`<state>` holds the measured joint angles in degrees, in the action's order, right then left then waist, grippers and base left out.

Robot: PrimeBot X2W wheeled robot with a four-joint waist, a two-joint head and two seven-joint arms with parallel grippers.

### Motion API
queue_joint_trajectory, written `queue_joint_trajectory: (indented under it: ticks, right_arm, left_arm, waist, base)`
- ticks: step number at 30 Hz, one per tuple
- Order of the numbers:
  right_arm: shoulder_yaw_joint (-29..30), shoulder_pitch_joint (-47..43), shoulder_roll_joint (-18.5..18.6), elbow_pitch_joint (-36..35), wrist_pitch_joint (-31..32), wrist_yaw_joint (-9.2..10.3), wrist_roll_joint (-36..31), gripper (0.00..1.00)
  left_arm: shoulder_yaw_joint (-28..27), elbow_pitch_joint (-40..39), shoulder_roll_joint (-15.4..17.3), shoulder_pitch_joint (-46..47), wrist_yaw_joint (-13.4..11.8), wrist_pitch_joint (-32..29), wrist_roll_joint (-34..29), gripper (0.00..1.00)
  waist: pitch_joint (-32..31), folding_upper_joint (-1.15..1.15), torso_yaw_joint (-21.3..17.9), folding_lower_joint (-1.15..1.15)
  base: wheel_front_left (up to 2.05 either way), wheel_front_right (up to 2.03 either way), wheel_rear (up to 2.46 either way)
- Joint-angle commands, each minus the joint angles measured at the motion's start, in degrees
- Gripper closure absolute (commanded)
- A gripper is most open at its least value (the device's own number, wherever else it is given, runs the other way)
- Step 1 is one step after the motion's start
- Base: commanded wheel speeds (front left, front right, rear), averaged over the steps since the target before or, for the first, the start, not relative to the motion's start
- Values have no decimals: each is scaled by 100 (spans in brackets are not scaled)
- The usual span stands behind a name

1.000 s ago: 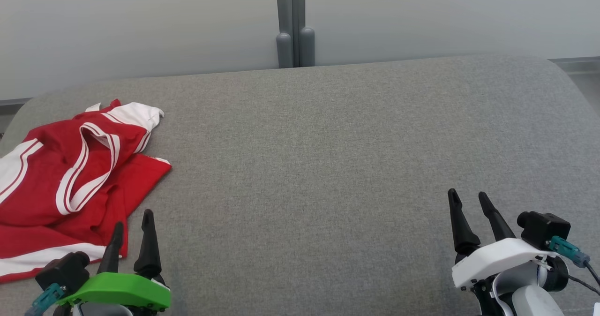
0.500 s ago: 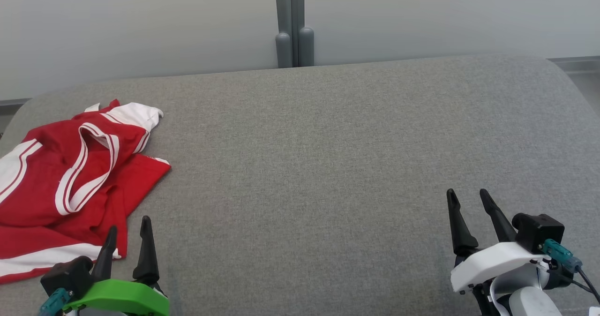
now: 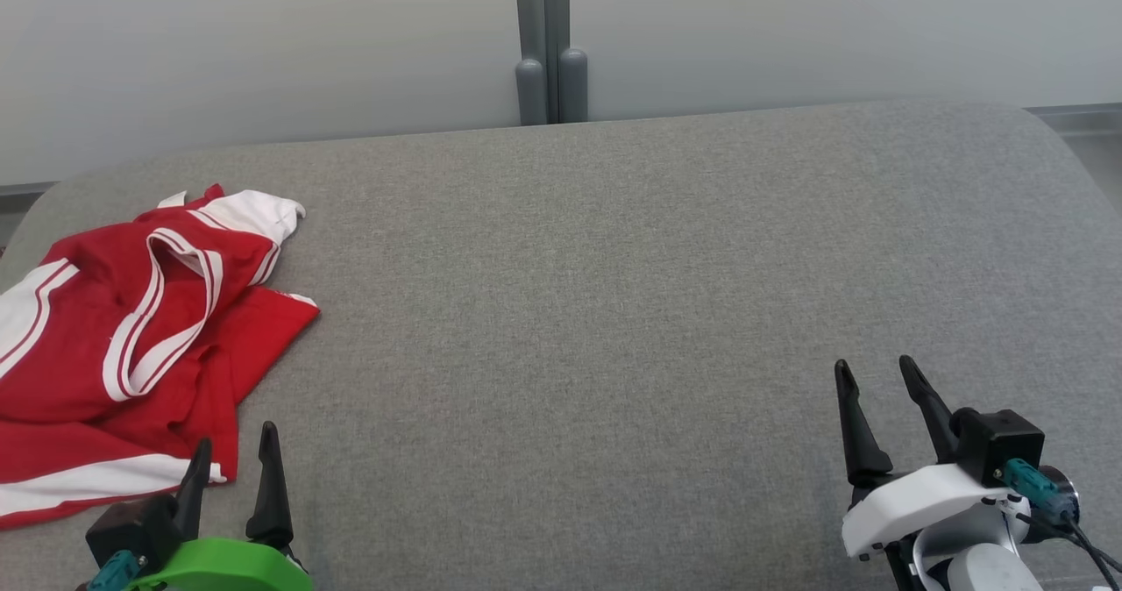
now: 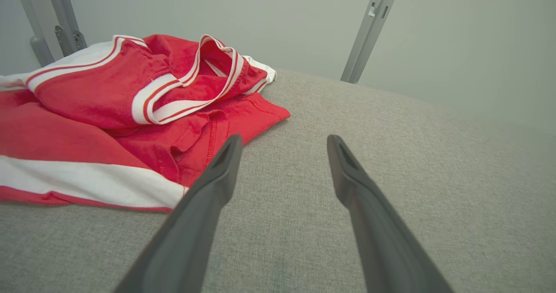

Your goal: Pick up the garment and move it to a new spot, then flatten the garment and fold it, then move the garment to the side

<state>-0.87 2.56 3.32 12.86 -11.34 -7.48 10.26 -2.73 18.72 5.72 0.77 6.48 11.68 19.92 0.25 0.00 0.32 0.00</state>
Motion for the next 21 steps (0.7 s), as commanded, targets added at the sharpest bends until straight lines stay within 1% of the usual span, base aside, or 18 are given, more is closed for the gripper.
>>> queue_joint_trajectory:
  ticks: [1, 8, 16, 21]
  right_arm:
    - [9, -28, 13, -16, -64, -1, -161, 0]
    - [55, -54, 23, 28, -143, -2, -512, 0]
    - [138, -110, 74, 127, -231, -1, -813, 0]
    - [162, -123, 111, 194, -290, -1, -1034, 0]
  left_arm:
    - [-29, 16, 4, 14, 14, 50, -159, 0]
    - [-70, 168, 2, 42, 53, 119, -401, 0]
    - [-170, 489, -50, 111, 90, 208, -362, 0]
    - [-109, 566, -20, 142, 100, 262, -502, 0]
  waist:
    - [3, 0, 2, 0]
    - [6, 0, 17, 0]
    - [-16, 0, 39, 0]
    - [-18, 0, 50, 0]
  base:
    - [0, 0, 0]
    - [0, 0, 0]
    - [0, 0, 0]
    - [0, 0, 0]
